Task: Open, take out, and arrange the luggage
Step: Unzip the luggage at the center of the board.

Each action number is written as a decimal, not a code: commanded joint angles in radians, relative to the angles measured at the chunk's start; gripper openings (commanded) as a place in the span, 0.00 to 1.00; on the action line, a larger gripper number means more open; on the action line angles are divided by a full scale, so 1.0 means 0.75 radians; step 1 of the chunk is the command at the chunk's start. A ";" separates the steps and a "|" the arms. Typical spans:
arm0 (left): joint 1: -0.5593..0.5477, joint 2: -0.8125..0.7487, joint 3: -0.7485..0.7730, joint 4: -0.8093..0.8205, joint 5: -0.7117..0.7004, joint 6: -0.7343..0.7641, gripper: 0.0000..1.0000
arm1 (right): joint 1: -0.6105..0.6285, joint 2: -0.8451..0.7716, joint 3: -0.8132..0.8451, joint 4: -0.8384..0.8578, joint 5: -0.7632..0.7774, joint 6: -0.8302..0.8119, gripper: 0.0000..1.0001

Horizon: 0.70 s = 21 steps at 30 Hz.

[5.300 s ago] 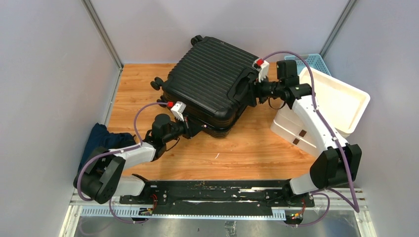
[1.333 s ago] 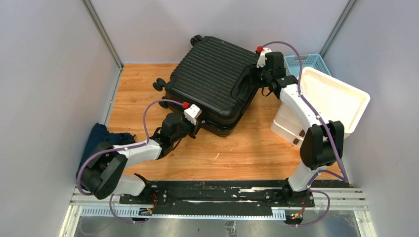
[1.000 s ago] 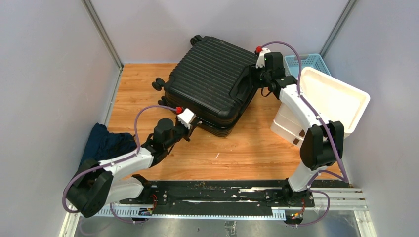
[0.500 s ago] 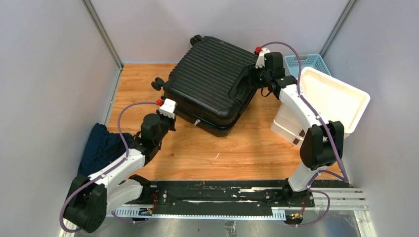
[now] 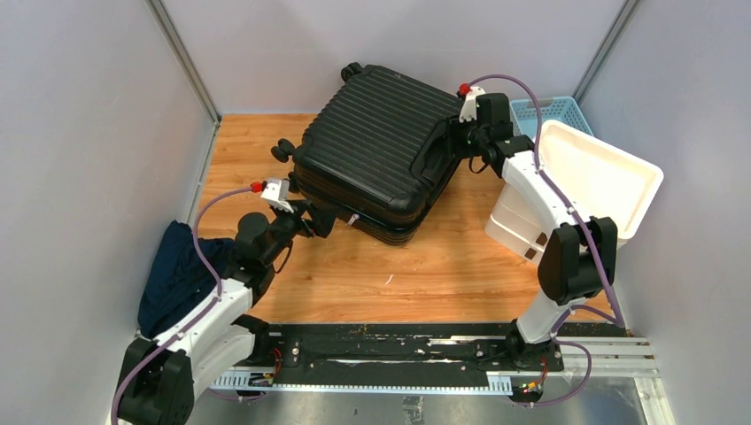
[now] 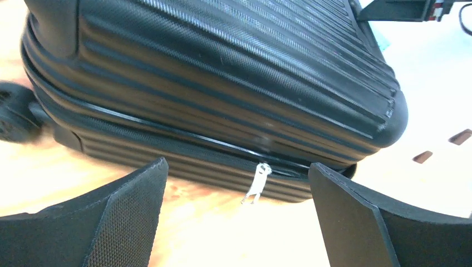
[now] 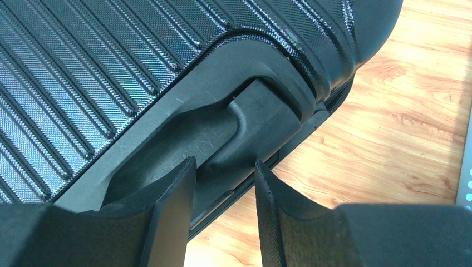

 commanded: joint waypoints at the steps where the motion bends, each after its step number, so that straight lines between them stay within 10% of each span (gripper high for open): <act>1: 0.008 -0.066 -0.116 0.124 0.044 -0.252 1.00 | -0.021 0.063 -0.088 -0.254 -0.092 -0.097 0.43; 10: 0.016 0.347 0.182 -0.090 0.497 0.083 0.77 | -0.021 0.012 -0.078 -0.271 -0.250 -0.220 0.44; 21: -0.064 0.539 0.225 -0.101 0.366 0.302 0.74 | -0.057 -0.018 -0.088 -0.338 -0.660 -0.401 0.47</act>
